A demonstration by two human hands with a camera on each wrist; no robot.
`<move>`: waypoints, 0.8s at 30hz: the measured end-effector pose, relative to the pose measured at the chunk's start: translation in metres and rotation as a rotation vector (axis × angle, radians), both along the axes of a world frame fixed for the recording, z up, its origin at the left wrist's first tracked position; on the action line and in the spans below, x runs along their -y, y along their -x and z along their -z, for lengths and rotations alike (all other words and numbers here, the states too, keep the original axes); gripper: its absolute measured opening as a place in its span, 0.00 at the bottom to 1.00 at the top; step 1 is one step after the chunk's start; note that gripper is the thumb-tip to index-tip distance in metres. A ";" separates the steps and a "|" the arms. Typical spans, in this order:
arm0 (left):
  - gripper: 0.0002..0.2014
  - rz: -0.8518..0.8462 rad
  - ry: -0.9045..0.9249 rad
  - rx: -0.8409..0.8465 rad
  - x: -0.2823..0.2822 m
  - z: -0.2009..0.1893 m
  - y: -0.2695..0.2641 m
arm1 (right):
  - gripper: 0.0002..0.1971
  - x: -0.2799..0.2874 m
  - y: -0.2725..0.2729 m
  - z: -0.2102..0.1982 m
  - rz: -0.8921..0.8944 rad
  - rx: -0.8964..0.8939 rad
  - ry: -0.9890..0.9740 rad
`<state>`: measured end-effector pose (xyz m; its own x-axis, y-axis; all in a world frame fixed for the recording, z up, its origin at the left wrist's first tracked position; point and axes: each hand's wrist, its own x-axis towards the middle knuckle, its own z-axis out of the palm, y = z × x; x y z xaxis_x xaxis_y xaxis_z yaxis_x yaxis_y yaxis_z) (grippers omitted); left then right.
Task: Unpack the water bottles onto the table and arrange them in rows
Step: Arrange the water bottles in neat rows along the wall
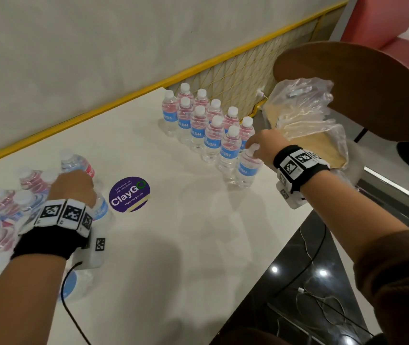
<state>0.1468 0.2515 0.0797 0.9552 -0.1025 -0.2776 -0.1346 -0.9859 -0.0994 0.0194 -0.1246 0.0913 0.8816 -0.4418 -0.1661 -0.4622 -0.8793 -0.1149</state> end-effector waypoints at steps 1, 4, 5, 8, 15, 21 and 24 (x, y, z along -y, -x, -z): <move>0.14 0.008 0.039 0.001 0.006 -0.001 0.003 | 0.18 -0.001 0.000 0.000 -0.006 0.005 -0.003; 0.15 0.076 0.214 0.020 0.021 0.001 0.012 | 0.20 -0.002 -0.002 0.004 -0.014 0.022 -0.017; 0.15 0.106 0.256 0.028 0.026 0.001 0.015 | 0.19 -0.003 -0.002 0.004 -0.020 0.016 -0.007; 0.15 0.170 0.331 0.059 0.040 0.001 0.021 | 0.20 -0.003 -0.003 0.002 -0.010 -0.026 0.007; 0.13 0.205 0.380 0.054 0.043 0.001 0.016 | 0.18 -0.003 -0.007 0.003 0.017 -0.050 0.019; 0.11 0.118 0.616 0.091 0.038 0.002 0.015 | 0.17 -0.001 -0.015 0.004 0.025 -0.011 0.023; 0.10 0.126 0.719 0.066 0.051 0.005 0.021 | 0.18 0.000 -0.018 0.007 0.014 0.002 0.025</move>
<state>0.1257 0.2007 0.0745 0.9366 -0.3480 -0.0422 -0.2677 -0.7877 0.5549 0.0370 -0.1243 0.0848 0.8757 -0.4581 -0.1526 -0.4742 -0.8754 -0.0938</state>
